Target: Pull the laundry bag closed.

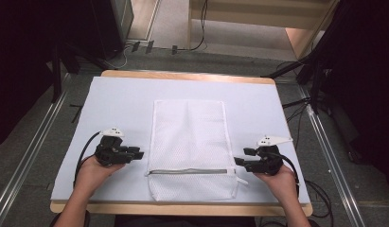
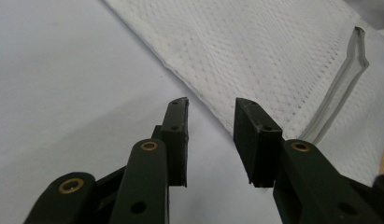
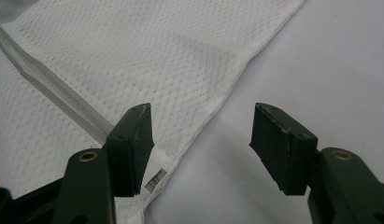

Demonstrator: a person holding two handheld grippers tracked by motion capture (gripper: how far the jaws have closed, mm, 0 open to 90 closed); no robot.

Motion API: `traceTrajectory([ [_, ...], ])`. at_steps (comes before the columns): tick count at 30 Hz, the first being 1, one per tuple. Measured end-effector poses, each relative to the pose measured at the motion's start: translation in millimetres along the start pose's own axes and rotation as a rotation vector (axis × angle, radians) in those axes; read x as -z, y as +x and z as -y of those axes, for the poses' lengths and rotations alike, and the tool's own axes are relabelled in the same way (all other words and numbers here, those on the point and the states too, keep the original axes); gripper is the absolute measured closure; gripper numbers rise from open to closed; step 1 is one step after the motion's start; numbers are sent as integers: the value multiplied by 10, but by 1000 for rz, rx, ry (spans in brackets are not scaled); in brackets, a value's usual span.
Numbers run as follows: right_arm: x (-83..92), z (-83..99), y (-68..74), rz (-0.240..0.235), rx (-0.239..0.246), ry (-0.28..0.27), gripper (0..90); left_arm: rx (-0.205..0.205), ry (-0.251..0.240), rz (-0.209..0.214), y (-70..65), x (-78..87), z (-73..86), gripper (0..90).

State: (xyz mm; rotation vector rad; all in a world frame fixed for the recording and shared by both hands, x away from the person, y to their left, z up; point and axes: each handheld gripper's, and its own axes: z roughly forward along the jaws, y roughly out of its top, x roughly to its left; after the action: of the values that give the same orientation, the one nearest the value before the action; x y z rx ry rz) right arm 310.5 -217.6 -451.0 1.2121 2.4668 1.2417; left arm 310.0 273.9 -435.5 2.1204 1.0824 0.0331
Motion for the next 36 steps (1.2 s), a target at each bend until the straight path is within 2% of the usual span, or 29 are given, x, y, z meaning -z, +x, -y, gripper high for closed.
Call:
traceTrajectory([
  [7,-35,-25,10,3,-6,13,403,26,0,15,18,48,48,627],
  [13,-69,-41,15,0,3,25,403,27,-4,20,2,57,67,622],
  [18,-72,-51,3,3,-7,27,411,2,-4,23,-29,88,131,594],
  [21,-82,-61,2,0,-4,25,417,-6,-11,43,-50,117,186,597],
  [23,-93,-70,9,-2,-9,28,421,-23,-1,46,-75,128,209,626],
  [26,-106,-81,10,-8,-6,30,430,-27,-1,61,-103,136,234,661],
  [29,-126,-101,19,-20,-9,30,448,-44,-21,79,-161,154,271,698],
  [32,-140,-114,20,-24,-6,32,454,-62,-16,87,-200,140,299,740],
  [36,-160,-129,24,-29,-8,39,456,-83,-11,100,-233,94,321,746],
])
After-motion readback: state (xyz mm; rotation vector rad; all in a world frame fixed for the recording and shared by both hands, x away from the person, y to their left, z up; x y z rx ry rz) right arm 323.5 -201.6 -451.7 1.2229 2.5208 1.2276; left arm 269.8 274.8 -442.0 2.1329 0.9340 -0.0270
